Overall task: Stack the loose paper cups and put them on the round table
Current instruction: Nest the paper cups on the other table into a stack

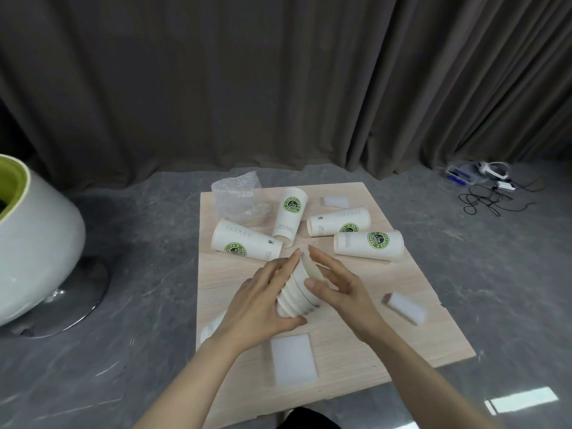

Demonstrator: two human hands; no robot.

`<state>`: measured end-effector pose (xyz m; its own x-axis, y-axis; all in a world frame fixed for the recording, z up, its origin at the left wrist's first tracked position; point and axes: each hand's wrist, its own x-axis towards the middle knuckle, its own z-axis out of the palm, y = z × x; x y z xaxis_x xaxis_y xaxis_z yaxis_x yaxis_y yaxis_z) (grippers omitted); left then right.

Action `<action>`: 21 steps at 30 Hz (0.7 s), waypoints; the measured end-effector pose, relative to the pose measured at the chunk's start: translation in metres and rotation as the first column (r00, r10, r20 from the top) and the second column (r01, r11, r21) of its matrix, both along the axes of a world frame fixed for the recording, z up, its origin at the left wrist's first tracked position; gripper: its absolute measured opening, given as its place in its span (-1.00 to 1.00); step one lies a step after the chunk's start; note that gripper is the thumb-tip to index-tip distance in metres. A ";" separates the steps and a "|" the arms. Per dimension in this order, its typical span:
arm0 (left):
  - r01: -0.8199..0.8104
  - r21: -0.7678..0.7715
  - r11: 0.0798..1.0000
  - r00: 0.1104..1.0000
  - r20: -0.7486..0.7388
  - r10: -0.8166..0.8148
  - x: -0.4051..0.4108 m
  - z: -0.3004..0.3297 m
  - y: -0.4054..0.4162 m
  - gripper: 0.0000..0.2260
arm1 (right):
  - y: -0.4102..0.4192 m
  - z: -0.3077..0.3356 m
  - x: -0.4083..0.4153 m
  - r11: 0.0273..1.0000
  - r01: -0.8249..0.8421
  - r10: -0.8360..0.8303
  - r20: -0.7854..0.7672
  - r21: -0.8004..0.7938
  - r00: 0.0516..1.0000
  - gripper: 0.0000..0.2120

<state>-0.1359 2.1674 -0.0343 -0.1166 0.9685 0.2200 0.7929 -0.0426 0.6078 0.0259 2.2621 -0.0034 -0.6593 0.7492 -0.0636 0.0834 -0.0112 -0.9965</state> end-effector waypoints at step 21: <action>-0.169 0.028 0.985 0.983 0.085 0.166 0.020 0.000 0.063 -0.04 | 0.105 -0.027 0.065 0.942 0.265 -0.300 0.160 0.206 0.941 -0.44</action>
